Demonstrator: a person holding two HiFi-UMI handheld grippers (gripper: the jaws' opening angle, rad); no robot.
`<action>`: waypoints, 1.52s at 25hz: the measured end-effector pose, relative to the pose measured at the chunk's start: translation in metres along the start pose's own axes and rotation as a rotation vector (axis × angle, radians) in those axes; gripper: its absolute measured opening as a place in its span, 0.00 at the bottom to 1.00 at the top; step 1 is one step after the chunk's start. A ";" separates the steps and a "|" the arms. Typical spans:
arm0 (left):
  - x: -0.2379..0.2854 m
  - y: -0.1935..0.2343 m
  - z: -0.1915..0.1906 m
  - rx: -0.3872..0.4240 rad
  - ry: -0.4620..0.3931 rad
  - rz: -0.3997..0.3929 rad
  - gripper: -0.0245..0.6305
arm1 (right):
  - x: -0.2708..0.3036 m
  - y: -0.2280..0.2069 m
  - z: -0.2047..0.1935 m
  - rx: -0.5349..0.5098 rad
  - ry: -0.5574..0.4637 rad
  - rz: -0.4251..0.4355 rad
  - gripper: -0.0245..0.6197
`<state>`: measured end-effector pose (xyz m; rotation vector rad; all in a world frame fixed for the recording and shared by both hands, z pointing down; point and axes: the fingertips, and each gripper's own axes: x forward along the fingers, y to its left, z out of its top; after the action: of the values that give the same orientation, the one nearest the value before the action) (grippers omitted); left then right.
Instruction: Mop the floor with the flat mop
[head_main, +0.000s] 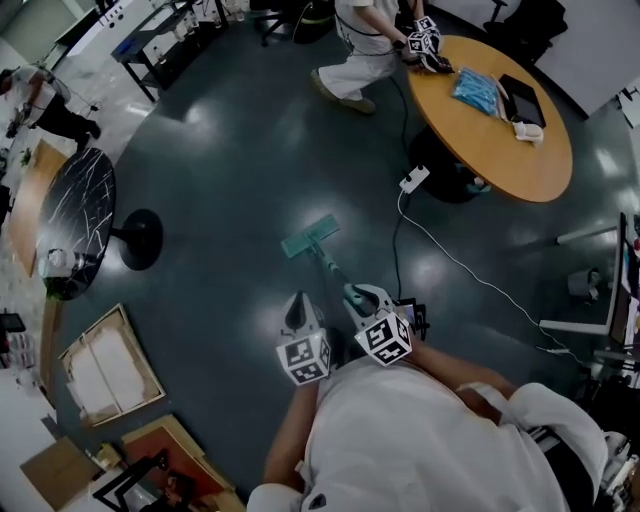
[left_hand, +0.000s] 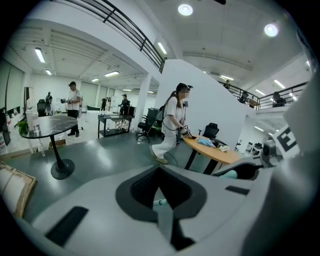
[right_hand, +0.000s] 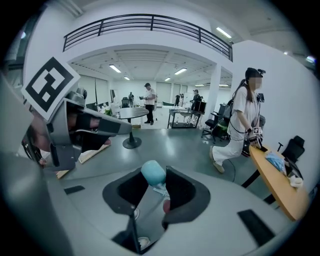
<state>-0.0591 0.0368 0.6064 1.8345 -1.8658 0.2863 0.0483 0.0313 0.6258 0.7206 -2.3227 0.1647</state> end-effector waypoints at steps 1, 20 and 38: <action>0.006 0.004 0.003 -0.004 0.003 -0.005 0.05 | 0.003 -0.002 0.003 0.006 0.001 -0.002 0.21; 0.077 0.045 0.039 -0.024 0.023 0.018 0.05 | 0.185 -0.099 0.038 -0.012 0.048 -0.055 0.22; 0.069 0.066 0.037 -0.037 0.028 0.015 0.05 | 0.225 -0.122 0.068 -0.023 0.093 -0.102 0.21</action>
<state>-0.1284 -0.0374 0.6212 1.7838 -1.8540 0.2799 -0.0620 -0.1937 0.7112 0.8013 -2.1910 0.1224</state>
